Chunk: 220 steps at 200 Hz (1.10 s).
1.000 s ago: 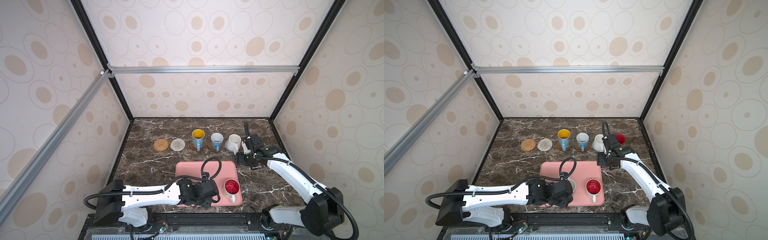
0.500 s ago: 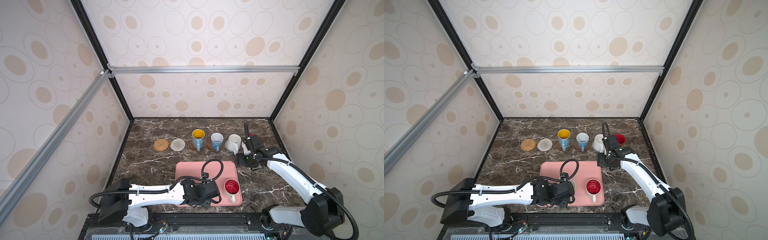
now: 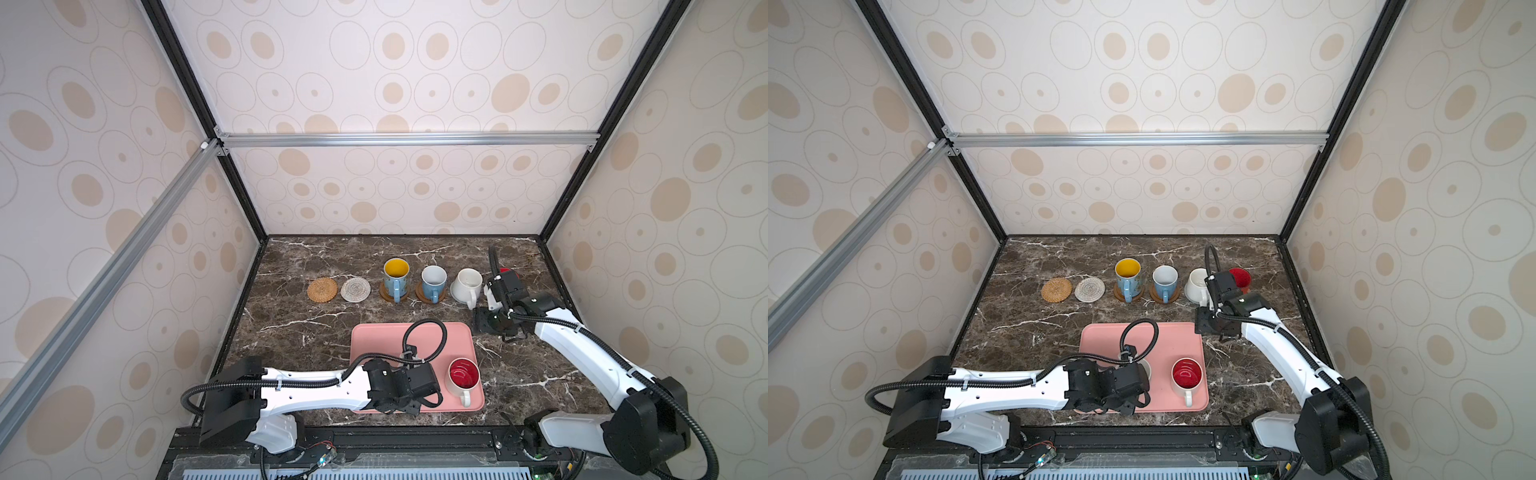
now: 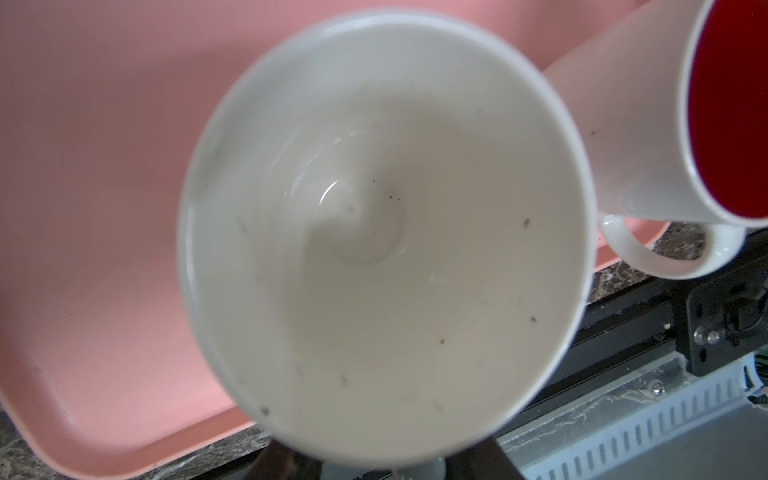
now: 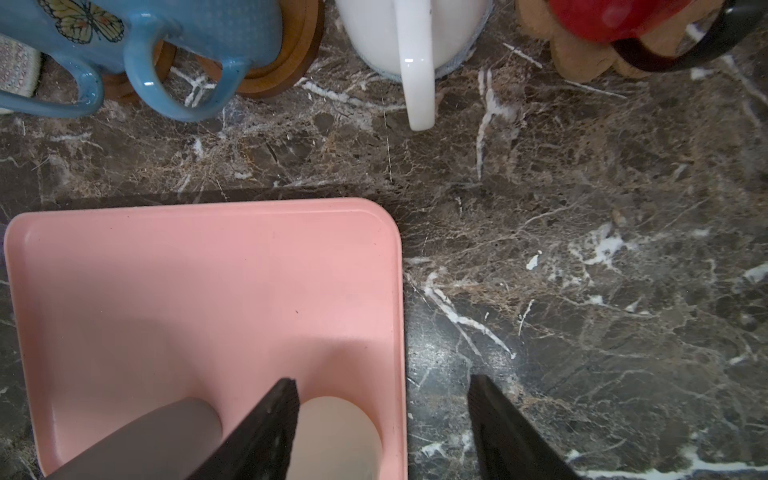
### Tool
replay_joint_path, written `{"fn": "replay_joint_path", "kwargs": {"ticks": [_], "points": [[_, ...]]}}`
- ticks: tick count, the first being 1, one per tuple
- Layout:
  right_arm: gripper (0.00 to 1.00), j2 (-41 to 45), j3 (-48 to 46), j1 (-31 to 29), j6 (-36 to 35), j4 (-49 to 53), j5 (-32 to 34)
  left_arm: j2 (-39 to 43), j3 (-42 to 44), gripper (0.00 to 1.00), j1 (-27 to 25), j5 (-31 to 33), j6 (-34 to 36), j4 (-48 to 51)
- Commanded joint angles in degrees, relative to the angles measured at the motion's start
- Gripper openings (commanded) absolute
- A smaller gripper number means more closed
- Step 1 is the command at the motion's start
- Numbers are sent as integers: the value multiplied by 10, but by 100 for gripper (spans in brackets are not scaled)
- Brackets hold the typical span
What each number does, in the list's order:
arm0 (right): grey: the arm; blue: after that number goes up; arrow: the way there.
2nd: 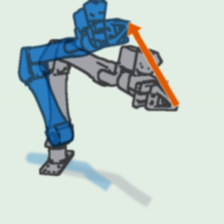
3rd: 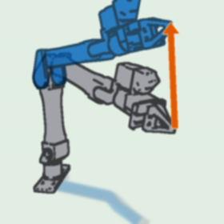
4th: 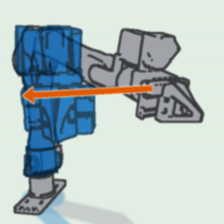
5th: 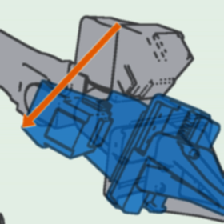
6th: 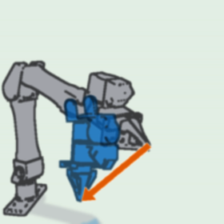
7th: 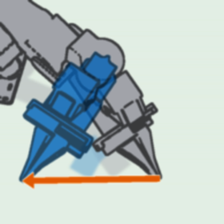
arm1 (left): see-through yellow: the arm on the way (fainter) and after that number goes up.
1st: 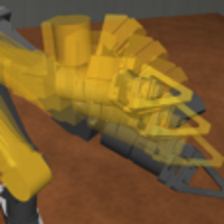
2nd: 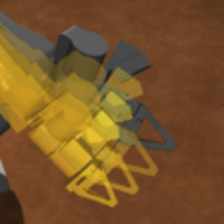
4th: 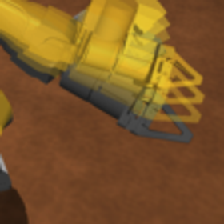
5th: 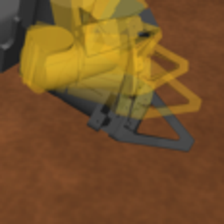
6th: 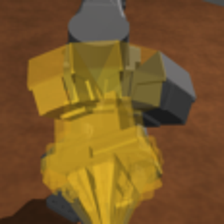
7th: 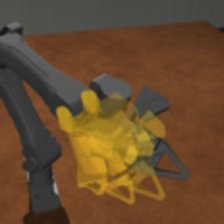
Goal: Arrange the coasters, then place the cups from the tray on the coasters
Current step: 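Lift the white mug off the pink tray with the left gripper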
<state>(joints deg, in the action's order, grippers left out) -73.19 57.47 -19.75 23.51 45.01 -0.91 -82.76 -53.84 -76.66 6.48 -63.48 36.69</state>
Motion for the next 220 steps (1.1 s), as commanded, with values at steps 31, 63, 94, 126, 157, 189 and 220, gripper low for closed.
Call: {"fn": "replay_joint_path", "kwargs": {"ticks": [31,63,94,126,157,189,220], "points": [[69,16,-9,3,8,16,3,-19,-2,40,-5,23,11,-16],[69,19,-10,2,11,18,3,-22,0,37,-5,37,12,-18],[69,23,-14,2,14,17,2,-25,4,32,-4,47,12,-32],[69,29,-18,3,15,18,6,-32,4,27,-3,55,14,-32],[69,33,-19,2,15,22,9,-32,7,21,-2,61,14,-35],[68,35,-19,3,15,24,9,-23,8,17,0,70,13,-36],[69,36,-19,3,17,24,9,-6,15,15,3,82,8,-37]]}}
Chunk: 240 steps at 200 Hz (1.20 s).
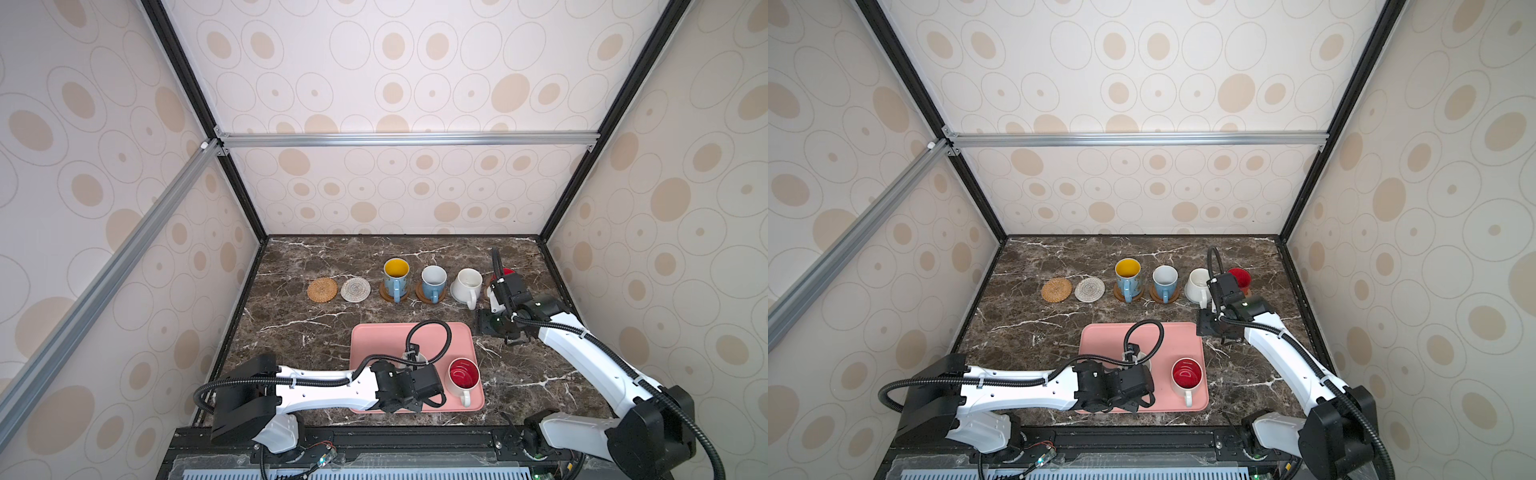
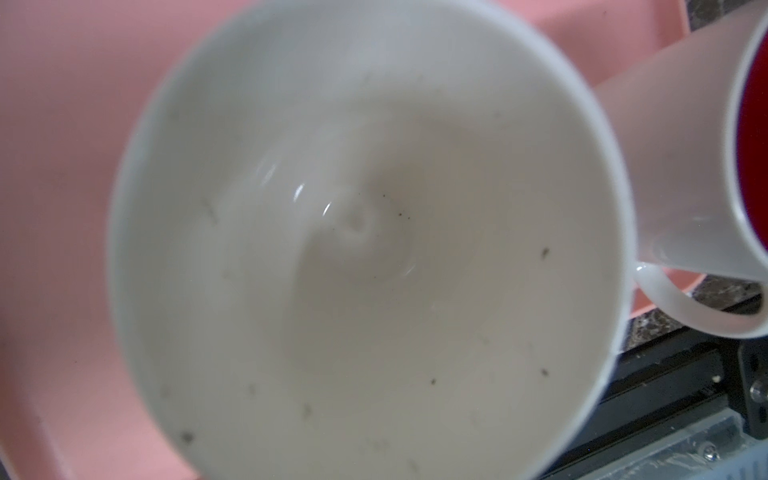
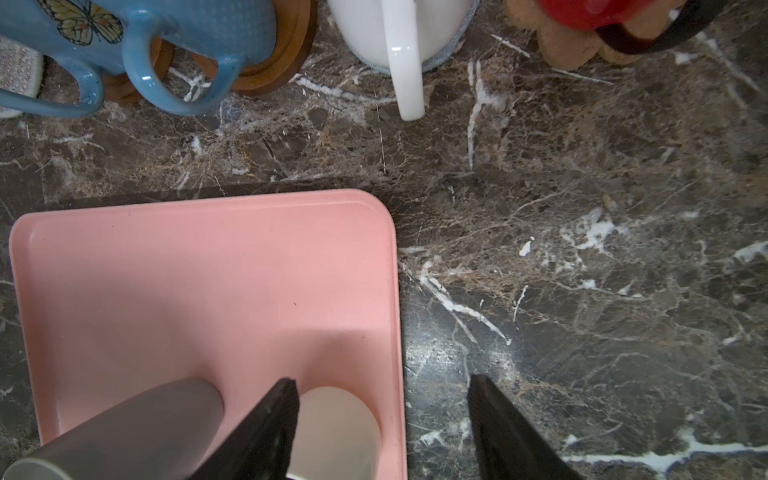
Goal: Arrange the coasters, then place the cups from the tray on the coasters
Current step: 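Lift the white mug off the pink tray with the left gripper, then carry the white mug with the left gripper toward the rattan and patterned coasters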
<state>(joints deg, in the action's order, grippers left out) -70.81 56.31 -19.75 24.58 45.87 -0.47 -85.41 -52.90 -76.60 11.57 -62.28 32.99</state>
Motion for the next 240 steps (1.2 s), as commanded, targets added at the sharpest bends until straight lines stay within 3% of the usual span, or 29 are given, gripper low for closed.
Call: {"fn": "replay_joint_path", "kwargs": {"ticks": [1,138,240], "points": [[69,12,-8,3,6,15,5,21,6,15,3,31,-4,1],[69,16,-13,2,11,18,5,111,44,15,42,54,-5,22],[69,25,-14,3,13,20,7,189,65,15,145,63,66,39]]}}
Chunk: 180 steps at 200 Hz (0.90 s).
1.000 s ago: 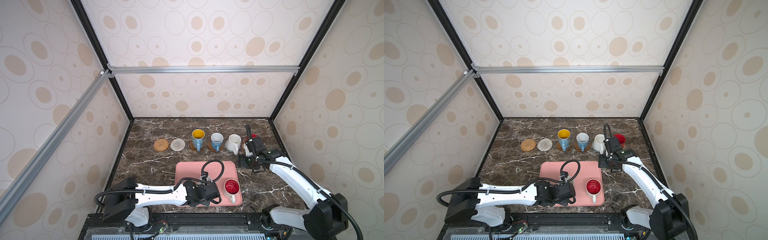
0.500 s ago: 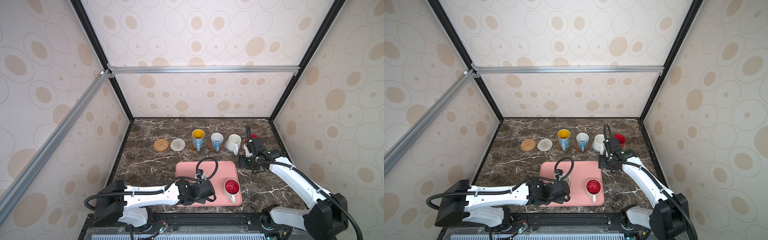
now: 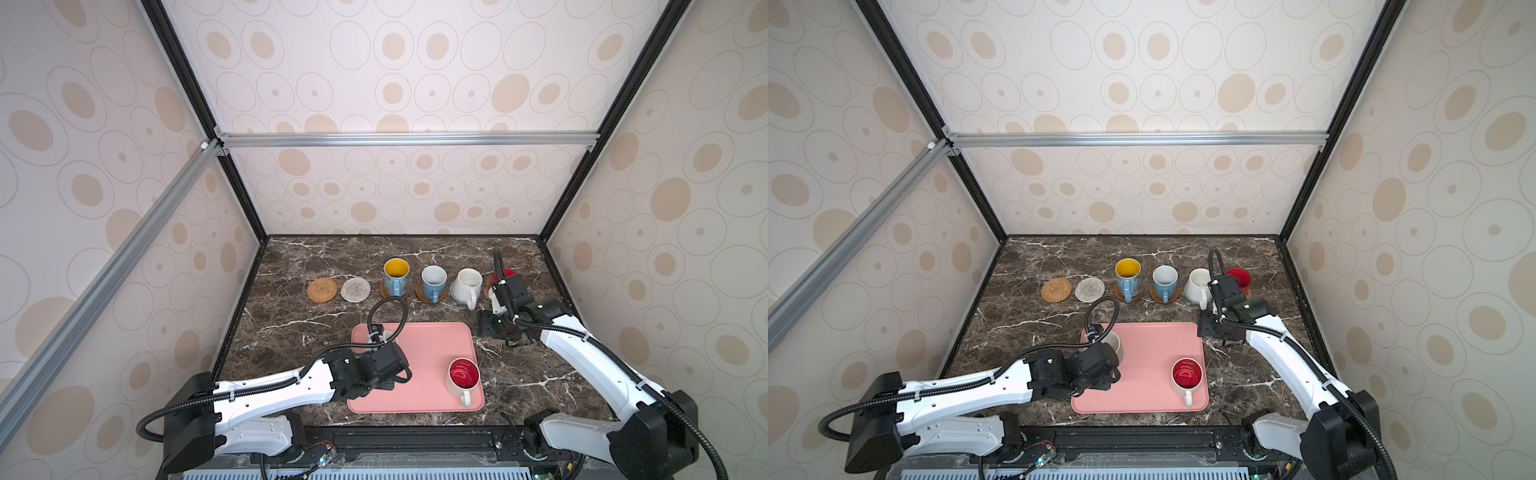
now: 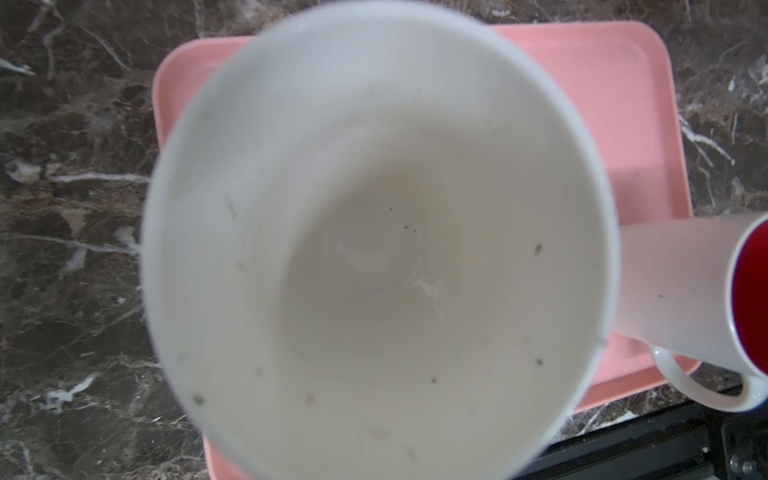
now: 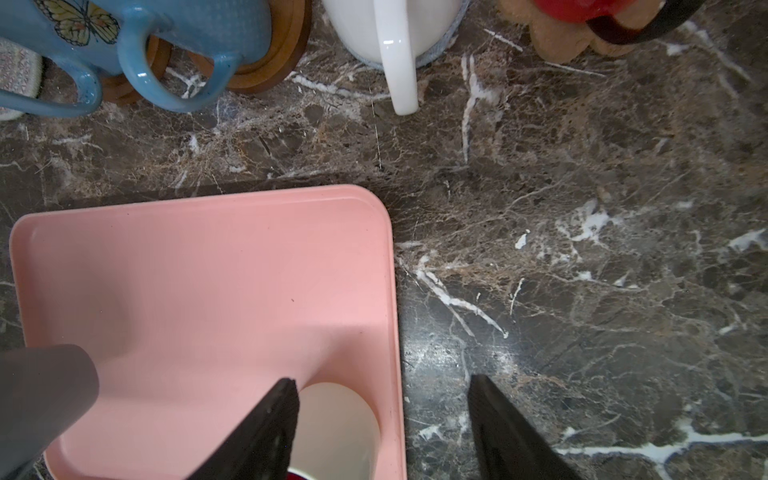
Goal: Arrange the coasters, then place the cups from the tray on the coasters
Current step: 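Carry the white mug with the left gripper toward the rattan and patterned coasters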
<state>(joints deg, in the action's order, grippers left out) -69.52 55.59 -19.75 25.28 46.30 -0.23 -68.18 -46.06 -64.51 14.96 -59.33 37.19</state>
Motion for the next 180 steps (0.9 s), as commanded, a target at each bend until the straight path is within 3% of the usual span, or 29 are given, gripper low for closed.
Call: {"fn": "replay_joint_path", "kwargs": {"ticks": [1,180], "points": [[69,12,-7,3,6,16,5,17,-4,15,26,29,37,-3],[69,38,-17,3,10,31,19,-19,-47,15,272,-42,247,-90]]}}
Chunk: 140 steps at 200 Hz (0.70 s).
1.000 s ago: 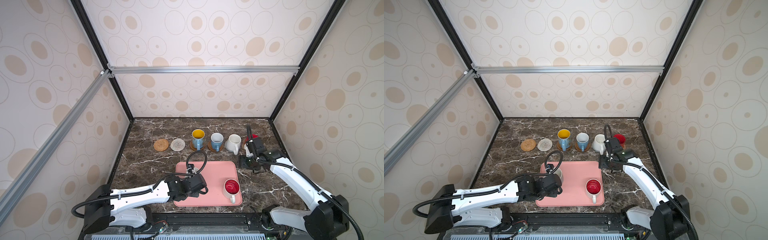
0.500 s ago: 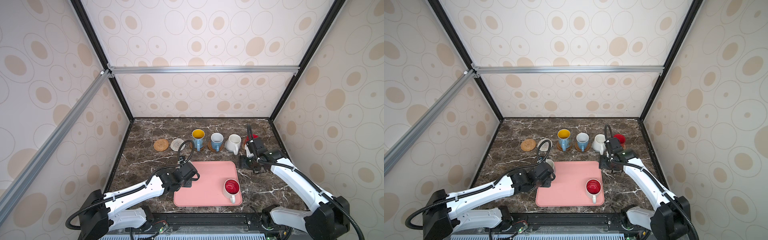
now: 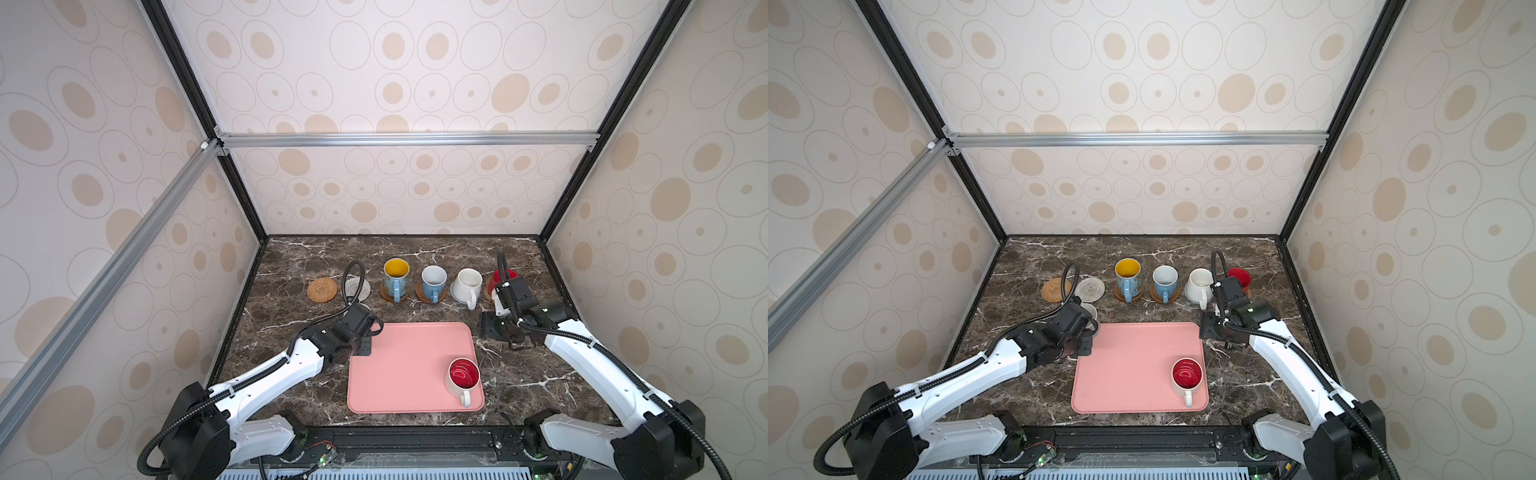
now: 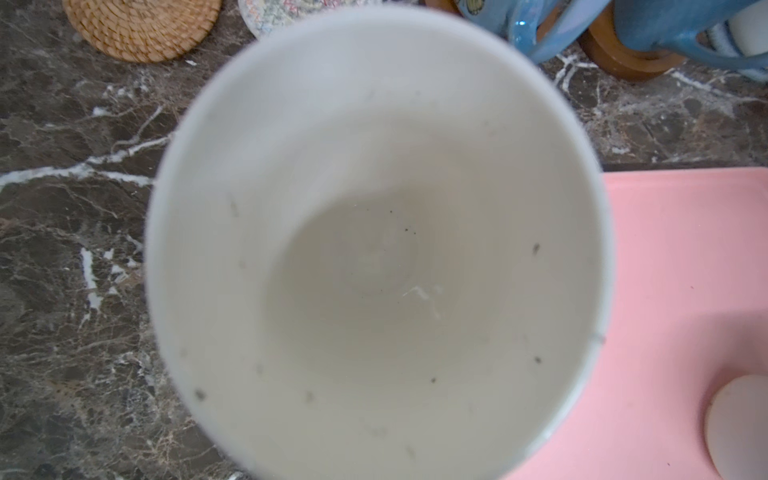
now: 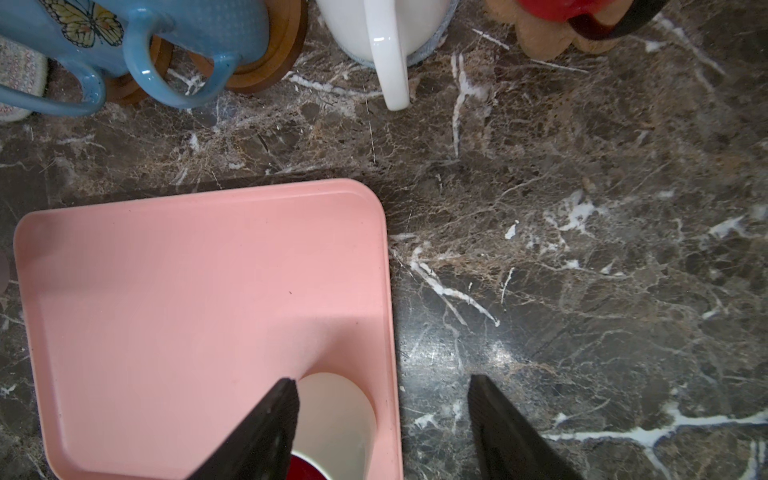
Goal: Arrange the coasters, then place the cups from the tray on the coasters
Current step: 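Carry the white mug with the left gripper toward the rattan and patterned coasters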
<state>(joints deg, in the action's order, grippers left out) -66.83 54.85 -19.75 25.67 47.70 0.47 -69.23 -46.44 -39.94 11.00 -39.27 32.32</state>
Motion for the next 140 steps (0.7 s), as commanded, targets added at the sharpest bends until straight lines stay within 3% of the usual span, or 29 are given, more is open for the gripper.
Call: {"fn": "replay_joint_path", "kwargs": {"ticks": [1,140], "points": [[68,11,-9,3,6,17,12,-9,-44,15,28,-3,47,-42],[69,40,-18,2,10,33,22,-159,-164,14,183,-91,172,-99]]}}
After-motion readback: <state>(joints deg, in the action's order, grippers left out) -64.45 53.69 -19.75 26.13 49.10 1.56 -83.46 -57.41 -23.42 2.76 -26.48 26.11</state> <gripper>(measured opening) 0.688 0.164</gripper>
